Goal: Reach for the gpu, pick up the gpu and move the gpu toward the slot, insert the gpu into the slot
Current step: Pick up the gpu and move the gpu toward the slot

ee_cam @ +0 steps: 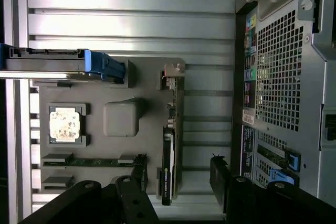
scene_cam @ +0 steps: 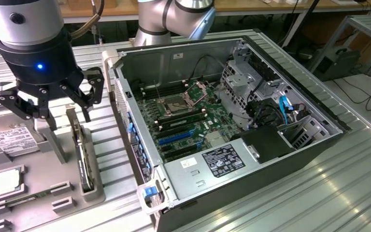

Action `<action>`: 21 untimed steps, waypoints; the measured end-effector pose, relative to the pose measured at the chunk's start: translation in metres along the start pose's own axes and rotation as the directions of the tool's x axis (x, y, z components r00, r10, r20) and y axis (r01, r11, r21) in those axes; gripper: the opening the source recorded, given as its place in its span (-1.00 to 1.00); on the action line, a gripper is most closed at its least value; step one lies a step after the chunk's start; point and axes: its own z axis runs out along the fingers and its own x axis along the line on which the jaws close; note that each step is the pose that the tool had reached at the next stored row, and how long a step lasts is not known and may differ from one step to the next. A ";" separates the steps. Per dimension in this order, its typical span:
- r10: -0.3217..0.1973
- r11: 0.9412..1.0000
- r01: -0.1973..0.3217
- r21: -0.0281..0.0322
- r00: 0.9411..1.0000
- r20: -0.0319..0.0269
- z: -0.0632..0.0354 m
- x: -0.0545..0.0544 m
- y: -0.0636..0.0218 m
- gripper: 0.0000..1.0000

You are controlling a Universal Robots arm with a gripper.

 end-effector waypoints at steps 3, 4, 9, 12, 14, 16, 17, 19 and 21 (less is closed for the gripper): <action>0.000 1.000 0.000 0.000 1.000 0.000 0.0024 0.000 -0.0014 0.21; 0.000 1.000 0.000 0.000 1.000 0.000 0.0033 0.000 -0.0017 0.21; 0.000 1.000 0.000 0.000 1.000 0.000 0.0098 0.000 -0.0031 0.21; 0.000 1.000 0.000 0.001 1.000 0.000 0.0133 0.000 -0.0031 0.21; 0.000 1.000 0.000 0.001 1.000 0.000 0.0154 0.000 -0.0031 0.21; 0.000 1.000 0.000 0.001 1.000 0.000 0.0172 0.001 -0.0032 0.21; 0.000 1.000 0.000 0.001 1.000 0.000 0.0183 0.001 -0.0032 0.21; 0.000 1.000 0.000 0.001 1.000 0.000 0.0201 0.001 -0.0032 0.21; 0.000 1.000 0.000 0.001 1.000 0.000 0.0223 0.001 -0.0033 0.21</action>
